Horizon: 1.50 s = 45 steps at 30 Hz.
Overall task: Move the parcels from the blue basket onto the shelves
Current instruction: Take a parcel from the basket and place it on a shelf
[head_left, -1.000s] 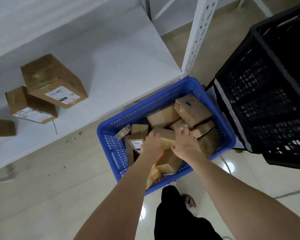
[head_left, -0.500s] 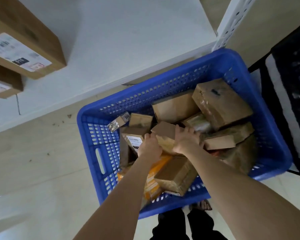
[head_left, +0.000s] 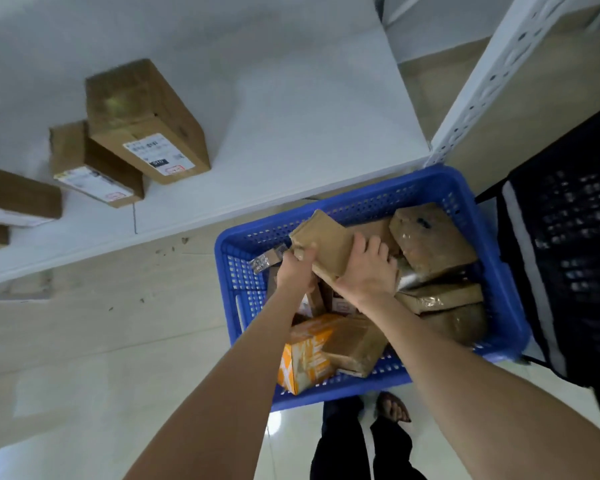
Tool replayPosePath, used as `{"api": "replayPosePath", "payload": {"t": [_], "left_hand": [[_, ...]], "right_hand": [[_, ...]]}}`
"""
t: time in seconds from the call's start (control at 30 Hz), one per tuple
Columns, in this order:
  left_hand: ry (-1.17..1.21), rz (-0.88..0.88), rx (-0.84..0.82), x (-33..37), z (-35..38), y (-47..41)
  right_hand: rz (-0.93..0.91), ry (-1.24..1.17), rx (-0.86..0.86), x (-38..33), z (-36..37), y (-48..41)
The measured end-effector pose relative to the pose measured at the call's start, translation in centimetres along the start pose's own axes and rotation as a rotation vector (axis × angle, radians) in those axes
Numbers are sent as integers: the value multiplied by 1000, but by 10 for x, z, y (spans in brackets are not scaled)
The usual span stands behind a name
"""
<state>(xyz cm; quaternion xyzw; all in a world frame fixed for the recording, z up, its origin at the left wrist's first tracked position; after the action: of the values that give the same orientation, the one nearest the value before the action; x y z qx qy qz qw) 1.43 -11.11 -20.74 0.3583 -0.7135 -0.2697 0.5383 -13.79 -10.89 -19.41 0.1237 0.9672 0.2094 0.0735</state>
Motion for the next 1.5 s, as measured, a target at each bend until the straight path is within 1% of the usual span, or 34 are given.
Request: {"api": "replayPosePath", "payload": {"t": [0.1, 0.17, 0.2, 0.3, 0.43, 0.5, 0.6, 0.67, 0.7, 0.77, 0.83, 0.9, 0.93, 1.0, 1.07, 1.13, 1.27, 1.3, 1.33, 1.4, 1.47, 1.5], "left_hand": [[274, -7, -8, 46, -26, 49], [391, -23, -4, 75, -46, 87], [393, -19, 6, 91, -60, 110], [311, 53, 41, 123, -83, 143], [253, 146, 107, 157, -118, 194], [240, 180, 131, 172, -132, 221], [249, 225, 180, 187, -154, 253], [198, 262, 169, 198, -162, 268], [152, 284, 142, 204, -163, 275], [73, 358, 93, 210, -160, 287], [-38, 503, 69, 219, -156, 303], [-147, 626, 58, 223, -150, 315], [-210, 676, 65, 224, -147, 317], [-321, 746, 93, 223, -140, 323], [-380, 811, 117, 224, -132, 332], [-424, 870, 107, 229, -121, 343], [-447, 875, 88, 237, -111, 354], [-438, 873, 109, 239, -115, 357], [-427, 873, 170, 240, -123, 359], [-385, 839, 371, 243, -154, 359], [-325, 724, 512, 242, -187, 358], [-274, 656, 529, 242, -199, 359]], "right_hand": [[-68, -95, 20, -24, -66, 29], [-124, -176, 24, -39, -102, 54], [-156, -215, 46, -46, -124, 69], [-244, -295, 106, -60, -162, 95], [-401, -266, 197, -79, -230, 142], [-446, -254, 240, -82, -256, 160], [-486, -281, 229, -77, -286, 177], [-516, -321, 177, -78, -303, 186], [-482, -411, 143, -77, -310, 187], [-304, -710, 47, -70, -315, 183], [-113, -998, -119, -63, -309, 180], [12, -1237, -299, -58, -304, 181], [69, -1339, -359, -55, -302, 180], [154, -1409, -409, -49, -302, 179], [207, -1369, -413, -46, -299, 180], [242, -1378, -420, -47, -295, 182], [309, -1650, -457, -54, -286, 191], [320, -1699, -464, -55, -285, 193], [330, -1736, -467, -56, -285, 195], [337, -1806, -485, -56, -289, 199], [335, -1875, -515, -54, -295, 203], [310, -1880, -516, -54, -300, 203]]}}
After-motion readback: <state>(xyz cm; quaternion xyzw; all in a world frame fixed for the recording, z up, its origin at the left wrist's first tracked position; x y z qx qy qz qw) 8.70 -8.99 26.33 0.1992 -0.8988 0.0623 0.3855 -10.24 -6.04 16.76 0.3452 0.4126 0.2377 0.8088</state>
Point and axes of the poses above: each hand's wrist, its own y-axis away from the middle knuckle, its own z-axis out of the palm, x = y × z, the point moved 8 cm from there along -y, towards the middle knuckle, and after that the axes turned 9 degrees about y, right-handed, at the moved point
